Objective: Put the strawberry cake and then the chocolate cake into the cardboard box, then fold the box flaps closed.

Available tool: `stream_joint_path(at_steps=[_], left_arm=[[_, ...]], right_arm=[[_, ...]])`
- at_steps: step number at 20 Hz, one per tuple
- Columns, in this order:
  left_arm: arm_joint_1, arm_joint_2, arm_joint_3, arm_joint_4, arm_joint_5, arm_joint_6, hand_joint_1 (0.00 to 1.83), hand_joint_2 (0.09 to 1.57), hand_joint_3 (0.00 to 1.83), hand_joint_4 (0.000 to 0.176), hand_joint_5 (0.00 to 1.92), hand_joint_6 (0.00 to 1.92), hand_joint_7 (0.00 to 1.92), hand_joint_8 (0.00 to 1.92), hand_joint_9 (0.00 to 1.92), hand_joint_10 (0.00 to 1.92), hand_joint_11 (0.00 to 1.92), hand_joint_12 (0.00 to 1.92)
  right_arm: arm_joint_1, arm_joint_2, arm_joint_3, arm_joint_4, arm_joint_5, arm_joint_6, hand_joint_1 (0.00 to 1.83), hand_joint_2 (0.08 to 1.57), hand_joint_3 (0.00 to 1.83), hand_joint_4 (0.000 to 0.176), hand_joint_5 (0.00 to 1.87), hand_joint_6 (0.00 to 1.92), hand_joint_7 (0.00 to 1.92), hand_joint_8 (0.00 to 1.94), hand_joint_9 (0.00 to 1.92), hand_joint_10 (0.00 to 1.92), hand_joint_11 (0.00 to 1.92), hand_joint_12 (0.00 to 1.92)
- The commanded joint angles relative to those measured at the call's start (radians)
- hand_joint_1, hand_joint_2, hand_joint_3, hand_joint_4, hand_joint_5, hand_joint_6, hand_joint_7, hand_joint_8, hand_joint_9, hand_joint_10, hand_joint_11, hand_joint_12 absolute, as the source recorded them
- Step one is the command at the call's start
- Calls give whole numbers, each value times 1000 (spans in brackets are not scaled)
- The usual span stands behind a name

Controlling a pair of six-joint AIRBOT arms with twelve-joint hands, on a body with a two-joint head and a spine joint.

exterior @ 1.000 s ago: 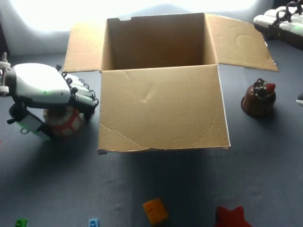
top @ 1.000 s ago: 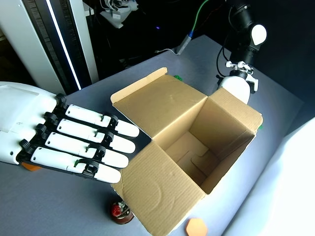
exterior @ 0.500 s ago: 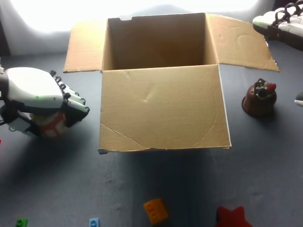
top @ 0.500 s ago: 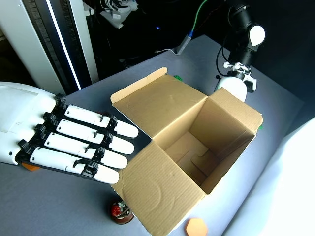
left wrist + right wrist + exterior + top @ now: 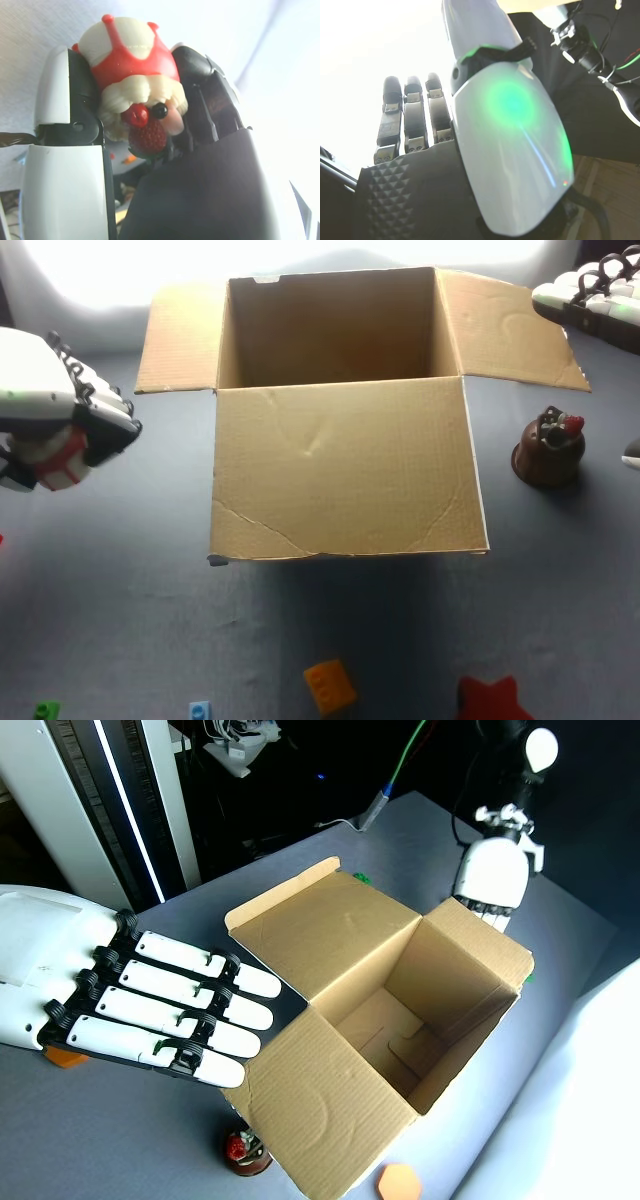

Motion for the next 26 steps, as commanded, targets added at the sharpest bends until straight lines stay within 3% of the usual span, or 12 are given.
stream_joint_path(at_steps=[1,4,5,9,13,15,17,20,21,22,23,26], left_arm=[[-25,20,-4,-44,-22,-6,1258,1369,3,0,471,1687,503,1747,533,1787,412,1839],[-88,54,-25,16,-31,-38,1445,1345,2,0,427,1805,466,1734,486,1763,477,1841],[-114,67,-34,45,-36,-57,1287,1375,6,0,435,1755,470,1764,518,1791,415,1847],[-217,103,-49,146,-49,-95,1248,1380,2,0,468,1754,467,1730,522,1784,372,1798],[-287,118,-48,207,-65,-113,1249,1379,0,0,466,1737,472,1760,527,1777,400,1805],[-316,123,-51,233,-73,-123,1243,1388,3,0,457,1724,450,1788,516,1825,394,1839],[-342,127,-51,246,-78,-130,1246,1382,0,0,468,1746,460,1759,527,1771,350,1809],[-381,124,-51,272,-85,-135,1245,1385,3,0,479,1732,440,1783,514,1808,376,1860],[-398,122,-51,286,-88,-137,1408,1355,14,0,452,1806,431,1770,472,1809,437,1853],[-417,118,-50,296,-92,-140,1441,1349,7,0,443,1800,435,1756,479,1795,456,1850],[-434,115,-50,307,-92,-141,1290,1366,9,0,470,1722,460,1743,526,1784,393,1825],[-484,98,-50,342,-100,-148,1252,1371,1,0,492,1698,465,1756,539,1770,389,1851]], right_arm=[[8,15,-1,8,121,0,1200,1066,0,10,56,2,65,0,88,2,0,400],[7,15,-1,8,121,0,1189,1072,2,9,45,1,78,5,79,7,0,465],[7,15,-1,8,122,0,1222,1058,0,6,50,2,55,1,66,3,0,348],[6,16,-1,8,126,0,1219,1061,0,5,51,2,85,7,79,7,0,242],[4,17,-1,8,127,0,1196,1067,1,8,25,2,68,2,62,7,0,295],[2,18,-1,8,129,0,1225,1064,0,11,43,8,94,8,91,14,0,438],[2,18,-1,8,130,0,1240,1053,0,25,33,0,122,5,104,12,0,478],[2,18,-1,8,132,0,1255,1056,0,21,61,9,122,4,108,9,0,489],[2,18,-1,8,132,0,1258,1057,0,12,57,6,127,3,103,5,0,391],[2,18,-1,8,133,0,1249,1065,0,9,54,3,126,1,97,2,0,333],[2,18,-1,7,134,0,1247,1067,1,16,49,0,106,0,87,0,0,322],[2,18,-1,7,136,0,1234,1058,0,21,63,6,102,0,104,7,0,466]])
